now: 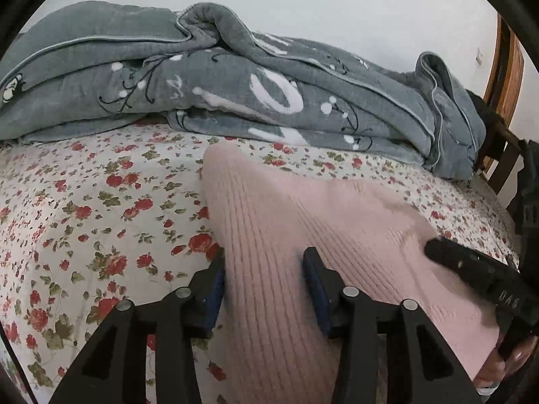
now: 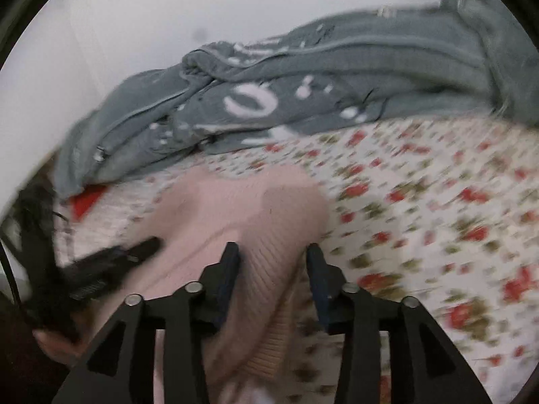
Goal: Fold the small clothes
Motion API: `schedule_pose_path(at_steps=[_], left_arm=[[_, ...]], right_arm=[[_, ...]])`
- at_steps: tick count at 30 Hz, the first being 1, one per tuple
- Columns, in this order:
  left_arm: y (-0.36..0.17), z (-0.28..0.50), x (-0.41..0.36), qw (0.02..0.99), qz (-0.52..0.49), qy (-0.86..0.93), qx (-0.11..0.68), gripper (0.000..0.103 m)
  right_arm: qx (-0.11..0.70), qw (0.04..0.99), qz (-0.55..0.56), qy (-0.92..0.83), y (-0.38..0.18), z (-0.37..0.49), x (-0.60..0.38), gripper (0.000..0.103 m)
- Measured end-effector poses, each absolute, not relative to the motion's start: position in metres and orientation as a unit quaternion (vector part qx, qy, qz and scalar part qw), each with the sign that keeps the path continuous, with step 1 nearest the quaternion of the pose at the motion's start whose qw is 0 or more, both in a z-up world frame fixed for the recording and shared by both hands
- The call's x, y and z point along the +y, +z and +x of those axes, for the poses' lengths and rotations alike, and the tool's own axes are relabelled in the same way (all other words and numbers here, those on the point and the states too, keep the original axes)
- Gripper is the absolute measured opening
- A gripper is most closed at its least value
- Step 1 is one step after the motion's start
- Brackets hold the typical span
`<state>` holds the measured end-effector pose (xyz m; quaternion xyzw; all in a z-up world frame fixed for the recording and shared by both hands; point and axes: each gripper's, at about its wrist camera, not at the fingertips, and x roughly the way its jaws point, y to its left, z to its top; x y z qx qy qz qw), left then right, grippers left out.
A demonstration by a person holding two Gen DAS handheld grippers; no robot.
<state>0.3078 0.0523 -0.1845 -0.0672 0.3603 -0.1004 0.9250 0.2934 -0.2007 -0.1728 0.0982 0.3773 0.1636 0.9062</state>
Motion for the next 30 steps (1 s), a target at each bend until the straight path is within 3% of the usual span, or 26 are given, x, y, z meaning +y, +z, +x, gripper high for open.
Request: schedule_pose_path(at_steps=[9, 30], left_arm=[[-0.189, 0.299, 0.052, 0.935, -0.059, -0.073, 0.342, 0.061], [-0.186, 0.285, 0.052, 0.941, -0.051, -0.063, 0.328, 0.067]], right_arm=[[0.362, 0.919, 0.036, 0.152, -0.177, 0.282, -0.187, 0.042], [0.356, 0.922, 0.029, 0.147, -0.177, 0.279, -0.185, 0.043]])
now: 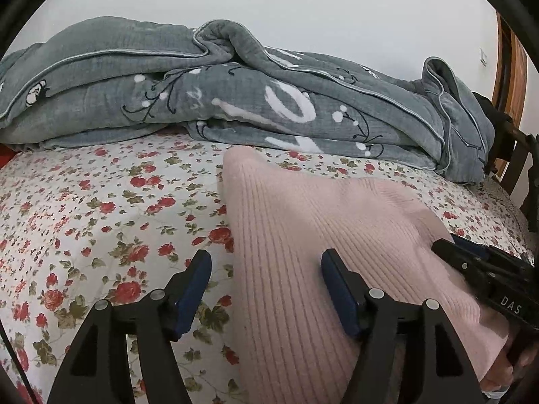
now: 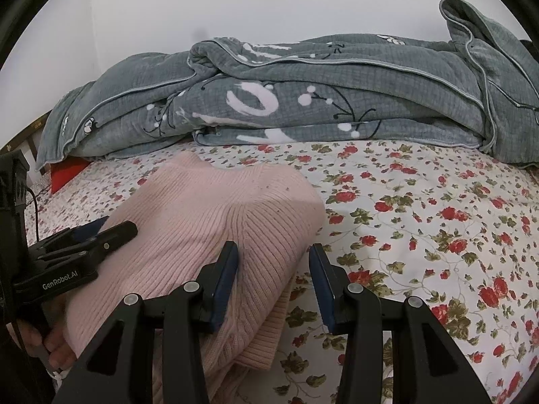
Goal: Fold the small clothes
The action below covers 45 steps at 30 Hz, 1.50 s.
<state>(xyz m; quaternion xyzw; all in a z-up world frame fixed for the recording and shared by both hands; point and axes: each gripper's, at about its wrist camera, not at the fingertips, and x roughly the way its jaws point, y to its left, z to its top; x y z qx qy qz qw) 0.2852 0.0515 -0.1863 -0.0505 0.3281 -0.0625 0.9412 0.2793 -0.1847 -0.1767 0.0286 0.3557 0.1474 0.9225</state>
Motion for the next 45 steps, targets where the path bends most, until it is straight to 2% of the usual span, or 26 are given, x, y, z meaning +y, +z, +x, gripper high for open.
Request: schedule_pose_path(at_steps=[45], left_arm=[[-0.1875, 0.2858, 0.0525, 0.940, -0.057, -0.064, 0.330, 0.069]], right_arm=[[0.359, 0.920, 0.039, 0.150, -0.1762, 0.2799, -0.1880, 0.048]])
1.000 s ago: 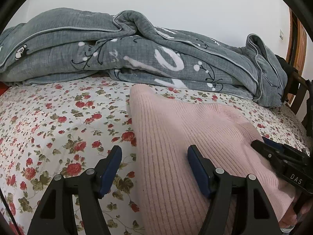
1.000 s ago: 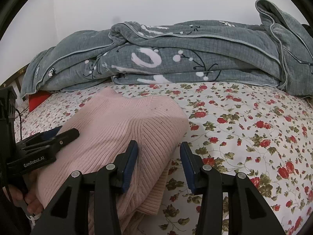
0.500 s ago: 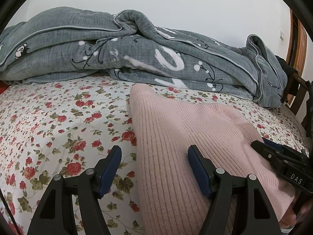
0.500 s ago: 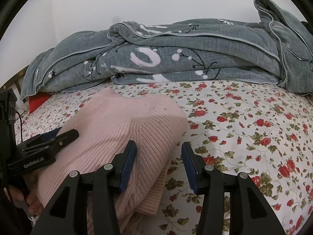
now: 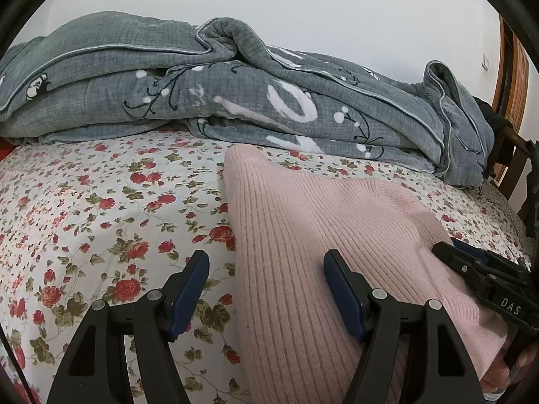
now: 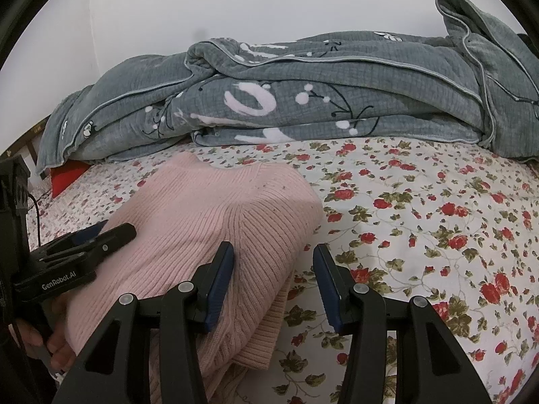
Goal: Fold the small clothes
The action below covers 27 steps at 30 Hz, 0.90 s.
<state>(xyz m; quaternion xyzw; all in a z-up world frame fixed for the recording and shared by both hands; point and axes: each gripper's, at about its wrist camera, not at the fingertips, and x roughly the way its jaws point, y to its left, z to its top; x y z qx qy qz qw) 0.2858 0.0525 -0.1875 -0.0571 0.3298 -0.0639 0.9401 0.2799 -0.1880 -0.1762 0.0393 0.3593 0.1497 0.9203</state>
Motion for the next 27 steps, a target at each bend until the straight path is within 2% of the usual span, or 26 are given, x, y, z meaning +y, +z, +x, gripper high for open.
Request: schedule_pose_path(at_steps=[27], left_arm=[[-0.183, 0.281, 0.059, 0.939, -0.089, -0.086, 0.321, 0.070]], right_arm=[[0.353, 0.909, 0.100, 0.196, -0.157, 0.255, -0.211, 0.049]])
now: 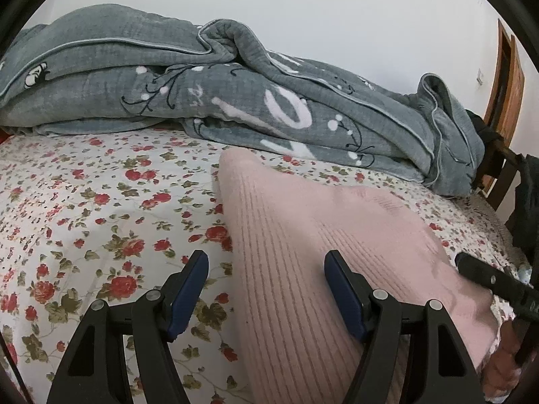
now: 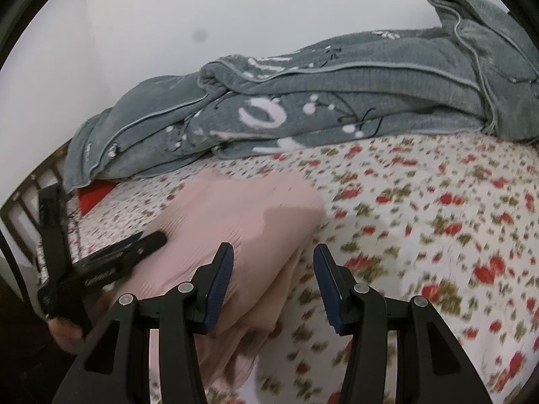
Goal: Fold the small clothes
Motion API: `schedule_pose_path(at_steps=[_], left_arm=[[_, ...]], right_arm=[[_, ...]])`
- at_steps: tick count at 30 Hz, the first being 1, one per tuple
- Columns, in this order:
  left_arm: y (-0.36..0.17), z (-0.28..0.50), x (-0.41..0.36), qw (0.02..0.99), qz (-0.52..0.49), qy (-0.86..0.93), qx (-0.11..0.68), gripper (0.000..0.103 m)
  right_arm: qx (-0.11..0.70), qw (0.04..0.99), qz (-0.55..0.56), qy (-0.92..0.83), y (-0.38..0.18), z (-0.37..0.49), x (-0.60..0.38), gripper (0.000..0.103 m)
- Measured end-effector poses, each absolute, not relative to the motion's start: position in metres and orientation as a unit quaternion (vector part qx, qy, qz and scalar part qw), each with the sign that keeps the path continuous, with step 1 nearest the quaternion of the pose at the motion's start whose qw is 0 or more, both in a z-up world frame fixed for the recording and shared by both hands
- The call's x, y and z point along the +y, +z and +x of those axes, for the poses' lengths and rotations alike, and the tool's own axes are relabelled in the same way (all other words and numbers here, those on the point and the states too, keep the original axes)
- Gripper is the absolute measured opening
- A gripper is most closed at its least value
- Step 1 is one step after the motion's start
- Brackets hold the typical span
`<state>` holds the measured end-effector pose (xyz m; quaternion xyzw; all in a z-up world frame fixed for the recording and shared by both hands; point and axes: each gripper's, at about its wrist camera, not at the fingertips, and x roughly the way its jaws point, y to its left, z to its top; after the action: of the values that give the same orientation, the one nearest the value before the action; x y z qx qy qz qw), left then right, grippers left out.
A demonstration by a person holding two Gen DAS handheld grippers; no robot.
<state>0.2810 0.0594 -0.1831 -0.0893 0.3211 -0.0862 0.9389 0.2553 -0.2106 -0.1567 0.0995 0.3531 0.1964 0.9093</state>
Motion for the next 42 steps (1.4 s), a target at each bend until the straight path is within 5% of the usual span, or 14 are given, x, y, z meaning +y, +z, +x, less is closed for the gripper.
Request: schedule_pose_path(at_steps=[5, 9, 12, 35, 42], left_arm=[[-0.181, 0.278, 0.063, 0.939, -0.102, -0.097, 0.312, 0.070], [-0.181, 0.278, 0.065, 0.938, -0.111, -0.101, 0.312, 0.070], [-0.180, 0.277, 0.067, 0.938, -0.117, -0.105, 0.308, 0.070], [-0.179, 0.271, 0.068, 0.934, -0.128, -0.125, 0.310, 0.070], [-0.181, 0.272, 0.065, 0.933, -0.122, -0.129, 0.312, 0.071]], right_arm=[[0.363, 0.902, 0.078, 0.218, -0.162, 0.244, -0.200, 0.046], [0.372, 0.897, 0.060, 0.230, -0.168, 0.240, -0.190, 0.016], [0.343, 0.912, 0.045, 0.220, -0.161, 0.233, -0.188, 0.011], [0.386, 0.906, 0.032, 0.168, -0.176, 0.251, -0.195, 0.010], [0.370, 0.911, 0.020, 0.180, -0.162, 0.243, -0.193, 0.026]])
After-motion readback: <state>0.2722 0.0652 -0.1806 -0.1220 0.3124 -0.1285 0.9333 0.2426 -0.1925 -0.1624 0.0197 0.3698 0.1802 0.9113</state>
